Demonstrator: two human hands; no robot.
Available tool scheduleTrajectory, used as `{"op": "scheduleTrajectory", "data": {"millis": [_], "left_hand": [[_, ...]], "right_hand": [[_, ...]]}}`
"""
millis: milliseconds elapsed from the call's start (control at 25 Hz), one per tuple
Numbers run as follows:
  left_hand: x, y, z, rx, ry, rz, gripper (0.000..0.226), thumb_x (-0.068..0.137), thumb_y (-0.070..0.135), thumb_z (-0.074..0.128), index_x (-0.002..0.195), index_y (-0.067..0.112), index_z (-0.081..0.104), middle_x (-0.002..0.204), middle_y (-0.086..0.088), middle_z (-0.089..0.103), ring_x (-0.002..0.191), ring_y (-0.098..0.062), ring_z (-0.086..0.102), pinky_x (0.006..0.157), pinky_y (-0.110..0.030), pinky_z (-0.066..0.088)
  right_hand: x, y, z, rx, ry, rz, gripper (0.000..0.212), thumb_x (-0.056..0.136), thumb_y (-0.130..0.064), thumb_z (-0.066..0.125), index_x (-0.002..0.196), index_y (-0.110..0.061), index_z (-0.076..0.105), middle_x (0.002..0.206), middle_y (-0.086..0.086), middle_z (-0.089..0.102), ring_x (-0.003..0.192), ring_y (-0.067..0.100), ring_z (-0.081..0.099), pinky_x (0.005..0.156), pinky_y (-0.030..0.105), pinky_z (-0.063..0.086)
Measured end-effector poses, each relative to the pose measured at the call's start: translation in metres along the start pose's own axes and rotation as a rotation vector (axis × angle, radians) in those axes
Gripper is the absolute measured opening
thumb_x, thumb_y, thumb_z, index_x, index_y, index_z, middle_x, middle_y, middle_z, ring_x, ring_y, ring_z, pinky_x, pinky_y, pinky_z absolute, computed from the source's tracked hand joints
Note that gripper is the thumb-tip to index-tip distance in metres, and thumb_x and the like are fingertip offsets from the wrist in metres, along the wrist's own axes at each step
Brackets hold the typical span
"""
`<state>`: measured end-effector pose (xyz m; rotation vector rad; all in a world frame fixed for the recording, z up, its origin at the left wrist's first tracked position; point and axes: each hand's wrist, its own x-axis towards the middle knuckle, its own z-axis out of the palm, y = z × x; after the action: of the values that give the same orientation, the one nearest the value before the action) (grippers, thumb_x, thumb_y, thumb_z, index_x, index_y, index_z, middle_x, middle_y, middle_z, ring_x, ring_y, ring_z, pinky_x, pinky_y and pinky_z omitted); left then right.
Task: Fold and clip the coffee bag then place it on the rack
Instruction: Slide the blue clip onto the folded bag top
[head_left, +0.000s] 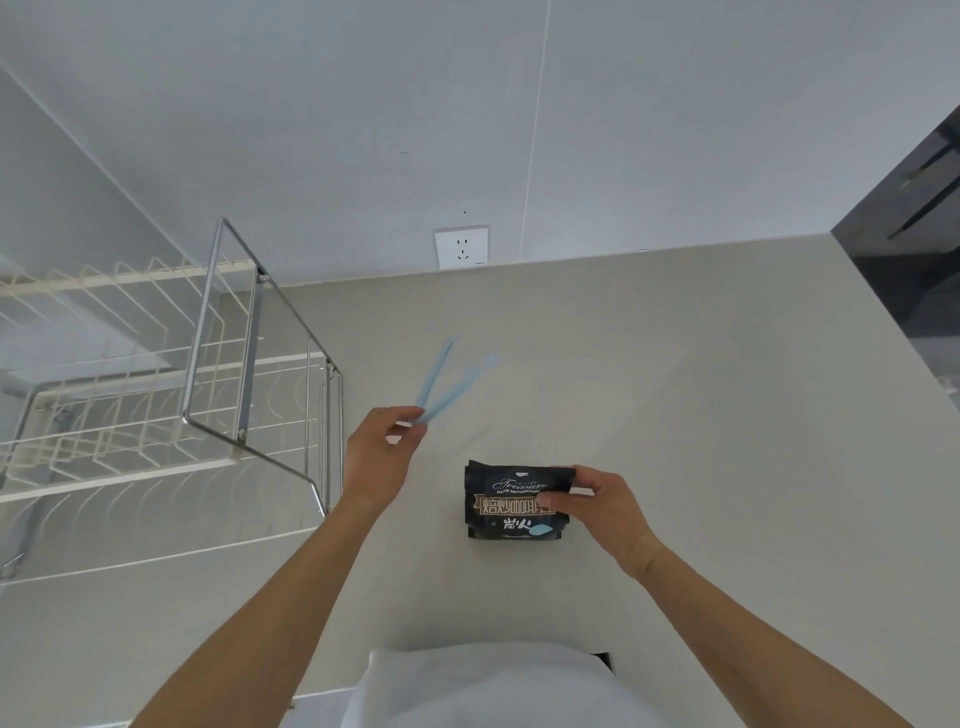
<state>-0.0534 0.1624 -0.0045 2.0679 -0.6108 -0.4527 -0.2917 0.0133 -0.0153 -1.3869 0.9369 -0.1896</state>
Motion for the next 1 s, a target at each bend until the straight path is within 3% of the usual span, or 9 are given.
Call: {"op": "scheduleTrajectory", "data": {"millis": [120,280,440,760,1000], "left_hand": [[-0.035,0.010,-0.025,-0.159,-0.179,0.066,0.018,0.083,0.016,0.073,0.091,0.031,0.073,0.098,0.012,0.069,0.087,-0.005,0.066,0.069,-0.013,0.052],[-0.059,0.012,-0.030,-0.150,-0.300,0.165,0.020,0.081,0.005,0.074,0.092,0.021,0.076,0.098,0.006,0.070,0.088,-0.014,0.067,0.072,-0.019,0.053],[-0.063,0.014,-0.015,-0.144,-0.309,0.145,0.023,0.080,0.005,0.074,0.091,0.025,0.075,0.097,0.008,0.070,0.085,-0.014,0.067,0.073,-0.025,0.054],[-0.061,0.019,0.005,-0.270,-0.275,-0.058,0.030,0.075,0.010,0.080,0.090,0.030,0.064,0.093,0.010,0.074,0.087,-0.011,0.069,0.077,-0.027,0.054],[-0.059,0.021,0.009,-0.230,-0.312,0.008,0.030,0.075,0.008,0.079,0.091,0.032,0.067,0.094,0.015,0.073,0.088,-0.007,0.068,0.078,-0.017,0.053]], "right_hand": [[-0.001,-0.001,0.004,0.075,0.022,-0.018,0.022,0.070,-0.015,0.082,0.087,-0.027,0.079,0.089,-0.009,0.078,0.083,0.008,0.072,0.065,0.009,0.051],[-0.004,0.000,0.007,0.102,0.056,-0.026,0.023,0.072,-0.010,0.080,0.083,-0.030,0.078,0.084,-0.012,0.077,0.076,0.002,0.071,0.061,0.007,0.050],[-0.008,0.003,0.008,0.134,0.043,-0.037,0.021,0.074,-0.009,0.079,0.088,-0.024,0.079,0.083,-0.010,0.078,0.075,0.002,0.070,0.061,0.009,0.050],[-0.008,0.005,0.005,0.197,0.020,-0.027,0.024,0.074,-0.004,0.078,0.093,-0.018,0.078,0.086,-0.003,0.079,0.077,0.008,0.072,0.063,0.012,0.053],[-0.003,0.010,0.005,0.091,0.025,-0.071,0.037,0.077,0.013,0.067,0.092,-0.020,0.075,0.076,-0.017,0.076,0.072,-0.002,0.069,0.063,0.011,0.052]]}}
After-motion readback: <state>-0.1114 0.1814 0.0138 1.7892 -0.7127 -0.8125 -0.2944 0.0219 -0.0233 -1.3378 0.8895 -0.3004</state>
